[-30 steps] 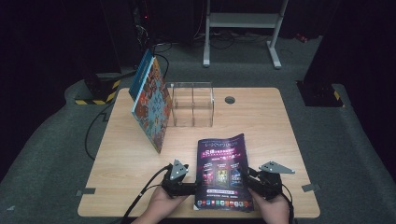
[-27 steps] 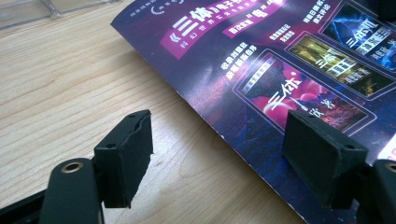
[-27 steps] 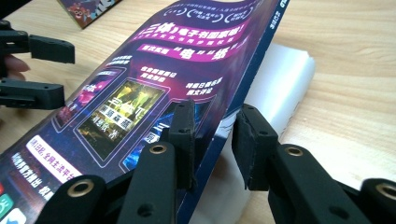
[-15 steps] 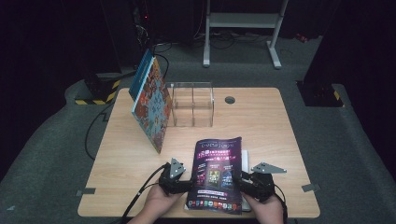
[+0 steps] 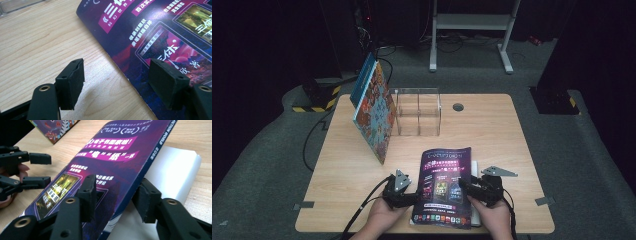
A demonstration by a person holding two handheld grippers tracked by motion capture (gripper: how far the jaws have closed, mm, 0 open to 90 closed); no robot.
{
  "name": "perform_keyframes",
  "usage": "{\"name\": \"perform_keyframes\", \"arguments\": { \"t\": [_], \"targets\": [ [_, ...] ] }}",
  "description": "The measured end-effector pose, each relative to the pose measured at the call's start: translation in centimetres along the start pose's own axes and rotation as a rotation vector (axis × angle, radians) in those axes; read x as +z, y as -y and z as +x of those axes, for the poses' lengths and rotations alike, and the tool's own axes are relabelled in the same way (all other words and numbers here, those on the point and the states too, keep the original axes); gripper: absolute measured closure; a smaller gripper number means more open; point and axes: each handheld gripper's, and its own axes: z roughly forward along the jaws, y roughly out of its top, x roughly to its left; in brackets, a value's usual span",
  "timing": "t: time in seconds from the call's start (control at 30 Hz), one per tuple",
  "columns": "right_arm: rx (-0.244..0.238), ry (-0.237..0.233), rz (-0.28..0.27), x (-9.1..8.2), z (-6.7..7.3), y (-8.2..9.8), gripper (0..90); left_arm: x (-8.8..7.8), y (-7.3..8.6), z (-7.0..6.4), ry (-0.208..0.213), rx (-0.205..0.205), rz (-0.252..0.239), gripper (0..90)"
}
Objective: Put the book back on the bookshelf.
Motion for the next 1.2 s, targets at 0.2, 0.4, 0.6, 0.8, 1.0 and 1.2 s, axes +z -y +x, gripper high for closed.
{"name": "perform_keyframes", "arguments": {
  "t": [0.2, 0.4, 0.6, 0.8, 1.0, 1.2],
  "targets": [
    [-0.003, -0.003, -0.012, -0.5, 0.5, 0.0, 69.1, 0.0, 0.0, 0.0, -0.008, -0.003, 0.002, 29.2],
    [-0.026, 0.021, -0.049, -0.9, 1.4, -0.2, 72.2, -0.1, 0.0, 0.1, -0.014, -0.003, 0.001, 29.3],
    [-0.017, 0.034, -0.099, -1.1, 2.2, -0.3, 74.8, -0.6, 0.0, 0.3, -0.022, -0.002, -0.029, 29.6],
    [-0.031, 0.016, -0.134, -0.9, 3.4, -1.4, 79.4, -1.6, -0.3, 1.2, -0.025, -0.034, -0.069, 29.9],
    [-0.102, 0.014, -0.164, -1.5, 4.9, -3.1, 82.6, -2.0, -0.3, 1.8, -0.037, -0.029, -0.073, 29.7],
    [-0.122, 0.012, -0.215, -2.1, 5.5, -3.5, 82.7, -2.3, -0.4, 1.9, -0.037, -0.039, -0.085, 29.7]
  ]
}}
